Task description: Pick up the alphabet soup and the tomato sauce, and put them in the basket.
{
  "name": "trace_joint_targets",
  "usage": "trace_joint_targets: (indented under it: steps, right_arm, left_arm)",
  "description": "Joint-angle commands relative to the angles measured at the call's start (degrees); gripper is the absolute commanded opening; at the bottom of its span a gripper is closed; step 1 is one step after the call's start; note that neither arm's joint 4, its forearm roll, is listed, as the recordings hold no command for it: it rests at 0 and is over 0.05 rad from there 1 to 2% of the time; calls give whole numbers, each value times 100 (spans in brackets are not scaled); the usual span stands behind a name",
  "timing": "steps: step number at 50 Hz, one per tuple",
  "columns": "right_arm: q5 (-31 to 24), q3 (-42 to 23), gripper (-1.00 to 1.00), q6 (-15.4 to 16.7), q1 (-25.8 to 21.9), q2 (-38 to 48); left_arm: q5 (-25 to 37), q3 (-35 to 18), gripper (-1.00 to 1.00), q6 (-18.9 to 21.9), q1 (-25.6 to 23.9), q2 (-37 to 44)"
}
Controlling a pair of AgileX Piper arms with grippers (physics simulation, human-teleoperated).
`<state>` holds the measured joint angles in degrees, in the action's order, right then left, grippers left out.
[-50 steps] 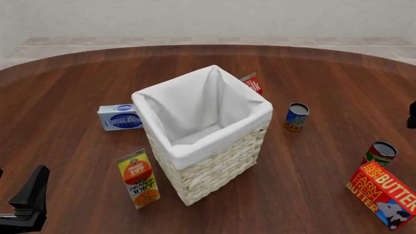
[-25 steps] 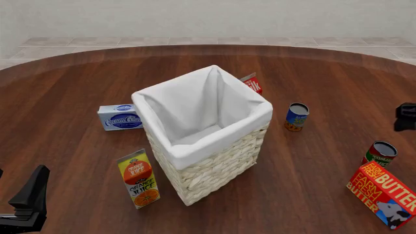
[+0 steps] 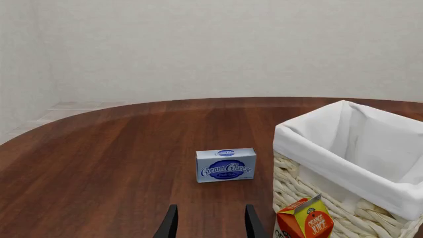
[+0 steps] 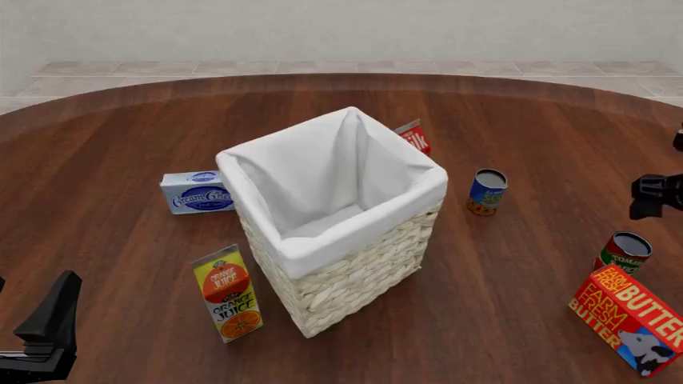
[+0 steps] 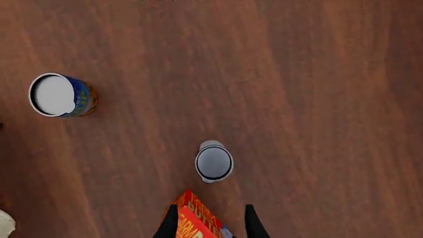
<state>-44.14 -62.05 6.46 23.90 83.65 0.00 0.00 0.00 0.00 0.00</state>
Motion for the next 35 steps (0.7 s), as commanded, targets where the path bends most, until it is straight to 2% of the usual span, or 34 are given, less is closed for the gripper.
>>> trace_joint_targets:
  steps: [1, 20, 35]
  right_arm:
    - [109, 21, 100, -17, -24, 93]
    - [433, 172, 100, -120, -40, 329]
    - [669, 199, 100, 20, 161, 584]
  left_arm:
    - [0, 0, 100, 0, 0, 0]
    - [0, 0, 100, 0, 0, 0]
    - [0, 0, 100, 0, 0, 0]
